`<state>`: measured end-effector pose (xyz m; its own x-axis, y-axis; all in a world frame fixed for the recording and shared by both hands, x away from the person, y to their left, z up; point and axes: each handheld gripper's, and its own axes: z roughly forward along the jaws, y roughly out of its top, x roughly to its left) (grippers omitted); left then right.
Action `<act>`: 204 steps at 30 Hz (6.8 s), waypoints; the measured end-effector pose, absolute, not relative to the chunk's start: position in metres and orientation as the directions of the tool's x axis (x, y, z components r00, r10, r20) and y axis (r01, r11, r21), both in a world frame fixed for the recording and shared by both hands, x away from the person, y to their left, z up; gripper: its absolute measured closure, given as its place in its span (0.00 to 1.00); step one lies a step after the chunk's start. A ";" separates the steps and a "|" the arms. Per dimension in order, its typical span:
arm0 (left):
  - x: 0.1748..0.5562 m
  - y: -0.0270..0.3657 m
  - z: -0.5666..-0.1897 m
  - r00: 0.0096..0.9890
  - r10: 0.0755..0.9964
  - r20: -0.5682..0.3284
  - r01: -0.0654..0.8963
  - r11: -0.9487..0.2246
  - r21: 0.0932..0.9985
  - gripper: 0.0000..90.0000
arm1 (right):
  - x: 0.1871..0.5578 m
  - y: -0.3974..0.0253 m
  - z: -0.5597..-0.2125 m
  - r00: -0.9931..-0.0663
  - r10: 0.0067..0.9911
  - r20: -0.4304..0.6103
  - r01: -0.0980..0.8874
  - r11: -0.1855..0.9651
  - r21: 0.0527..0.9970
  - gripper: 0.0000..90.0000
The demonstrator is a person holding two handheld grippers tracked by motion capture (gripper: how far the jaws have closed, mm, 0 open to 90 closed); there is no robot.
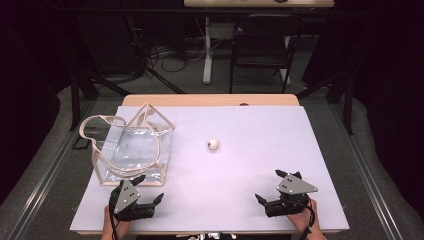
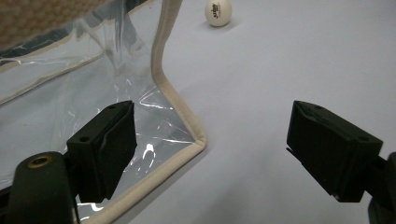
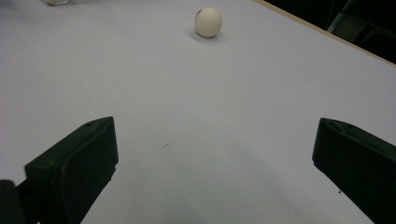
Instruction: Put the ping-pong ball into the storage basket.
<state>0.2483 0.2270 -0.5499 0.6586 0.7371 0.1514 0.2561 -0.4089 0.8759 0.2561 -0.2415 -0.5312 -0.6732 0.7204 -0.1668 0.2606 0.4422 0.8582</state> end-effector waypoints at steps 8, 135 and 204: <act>0.248 0.227 -0.551 0.655 0.740 0.154 0.259 -0.411 0.874 0.18 | 0.260 -0.240 -0.531 -0.678 0.721 -0.147 0.277 0.435 0.857 0.00; 0.249 0.222 -0.551 0.674 0.722 0.156 0.243 -0.417 0.876 0.18 | 0.430 -0.118 -0.531 -0.743 0.669 -0.032 0.409 0.492 0.769 0.00; 0.248 0.221 -0.552 0.681 0.717 0.149 0.246 -0.415 0.876 0.18 | 0.451 -0.090 -0.547 -0.715 0.695 -0.073 0.430 0.520 0.738 0.56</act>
